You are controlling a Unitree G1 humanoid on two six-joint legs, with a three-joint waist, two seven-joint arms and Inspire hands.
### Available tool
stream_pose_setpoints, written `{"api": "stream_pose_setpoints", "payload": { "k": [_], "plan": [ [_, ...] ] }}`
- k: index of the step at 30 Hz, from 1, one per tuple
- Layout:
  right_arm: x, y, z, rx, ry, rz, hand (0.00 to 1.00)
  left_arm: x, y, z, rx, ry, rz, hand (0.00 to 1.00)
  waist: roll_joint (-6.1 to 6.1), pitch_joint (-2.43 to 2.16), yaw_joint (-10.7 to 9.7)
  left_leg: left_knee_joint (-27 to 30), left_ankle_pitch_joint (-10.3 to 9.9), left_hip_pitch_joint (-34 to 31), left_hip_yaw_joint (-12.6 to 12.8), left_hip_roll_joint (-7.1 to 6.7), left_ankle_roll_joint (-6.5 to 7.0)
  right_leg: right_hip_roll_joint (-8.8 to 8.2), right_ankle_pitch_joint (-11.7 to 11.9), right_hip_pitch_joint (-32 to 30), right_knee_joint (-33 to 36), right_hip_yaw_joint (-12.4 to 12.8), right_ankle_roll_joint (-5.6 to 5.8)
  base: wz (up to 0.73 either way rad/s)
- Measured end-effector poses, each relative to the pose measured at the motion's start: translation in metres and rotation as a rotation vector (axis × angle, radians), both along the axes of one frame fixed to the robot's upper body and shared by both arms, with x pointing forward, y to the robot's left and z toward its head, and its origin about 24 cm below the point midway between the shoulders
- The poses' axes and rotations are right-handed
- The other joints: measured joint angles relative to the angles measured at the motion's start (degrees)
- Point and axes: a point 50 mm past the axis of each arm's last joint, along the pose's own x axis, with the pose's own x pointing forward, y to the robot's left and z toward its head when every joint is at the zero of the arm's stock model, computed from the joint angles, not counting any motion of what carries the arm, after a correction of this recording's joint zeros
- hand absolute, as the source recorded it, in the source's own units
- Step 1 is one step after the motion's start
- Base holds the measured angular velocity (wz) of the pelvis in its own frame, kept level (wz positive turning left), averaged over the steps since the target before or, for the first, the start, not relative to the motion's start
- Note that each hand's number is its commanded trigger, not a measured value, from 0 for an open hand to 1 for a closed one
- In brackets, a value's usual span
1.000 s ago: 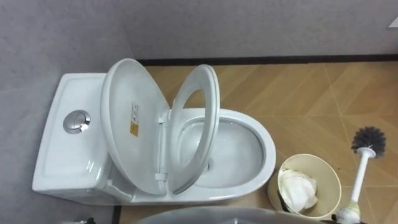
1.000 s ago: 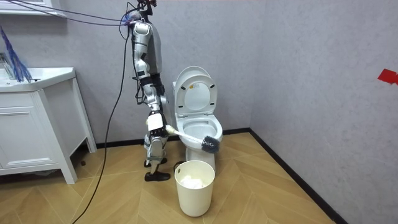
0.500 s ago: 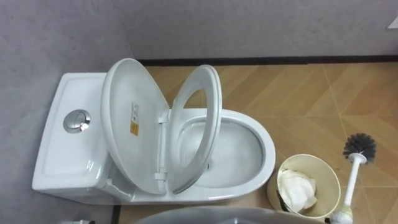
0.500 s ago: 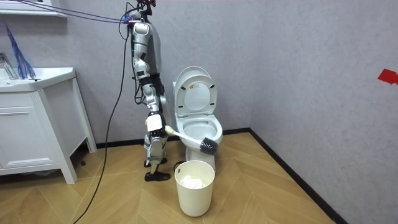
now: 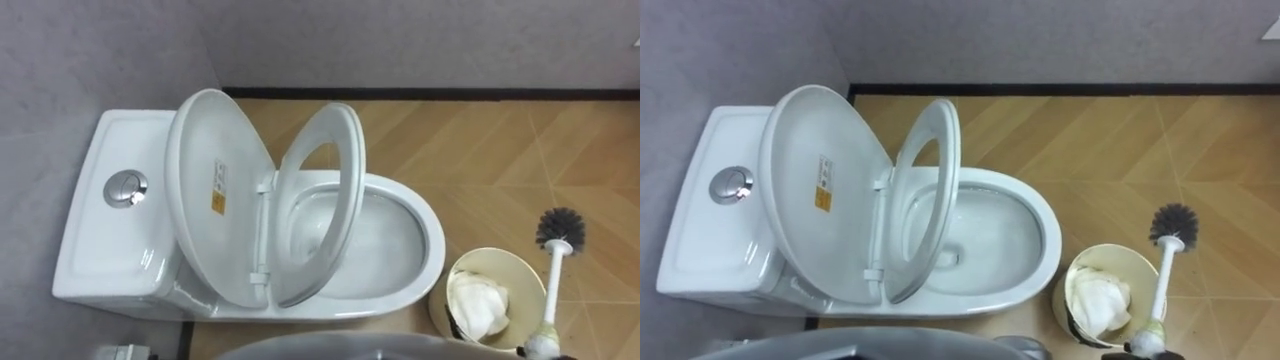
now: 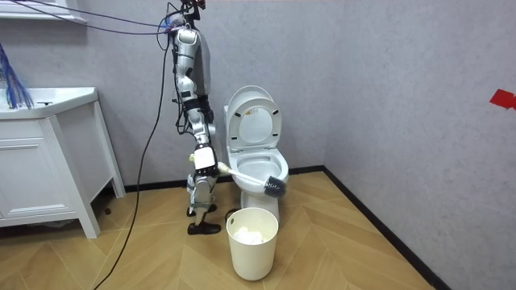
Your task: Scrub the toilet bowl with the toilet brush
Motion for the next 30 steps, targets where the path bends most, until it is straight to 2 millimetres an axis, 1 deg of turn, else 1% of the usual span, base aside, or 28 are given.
{"api": "stream_pose_setpoints", "payload": {
  "k": [1,9,16,21,26,30],
  "plan": [
    [0.0020,0.0002,-0.0001,0.003,-0.003,0.008,0.00,-0.0004,0.0005,0.0001,0.001,0.004,0.003,0.00,0.00,0.00,0.0,0.0,0.0,0.0,-0.3,-0.02,0.00,0.00,0.0,0.0,0.0,-0.1,0.00,0.00],
    [0.0019,0.0007,-0.0006,0.013,0.007,0.015,0.00,-0.0004,0.0004,0.0000,-0.002,0.007,0.004,0.00,-0.13,0.04,0.0,0.0,0.0,0.0,-0.4,-0.05,0.00,0.01,0.0,0.6,-0.3,-0.2,0.00,0.00],
    [-0.0042,0.0016,-0.0020,0.020,0.039,0.007,0.00,-0.0005,-0.0002,-0.0003,-0.012,0.010,0.003,0.00,-0.11,0.10,0.1,0.0,0.0,0.1,-0.4,-0.06,0.00,0.00,0.0,0.6,-0.3,-0.2,0.00,0.00],
    [-0.0044,0.0024,-0.0027,0.029,0.043,0.010,0.00,-0.0004,-0.0007,-0.0005,-0.022,0.012,0.002,0.00,0.03,0.19,0.0,0.0,0.0,-0.1,-0.5,-0.06,0.00,0.01,0.0,0.4,-0.2,-0.2,0.02,0.00],
    [-0.0057,0.0063,-0.0057,0.079,0.063,0.018,0.00,-0.0005,-0.0009,-0.0006,-0.028,0.017,0.002,0.00,0.07,0.18,0.0,0.0,0.0,-0.2,-0.5,-0.06,0.00,0.02,0.0,0.3,-0.2,-0.2,0.02,0.00],
    [-0.0075,0.0080,-0.0070,0.114,0.062,-0.024,0.00,-0.0008,-0.0020,-0.0011,-0.036,0.037,-0.017,0.00,0.09,0.16,-0.3,0.0,0.0,-0.2,-0.6,-0.08,0.00,0.02,0.0,0.3,-0.2,-0.2,0.02,0.00]
  ]
}}
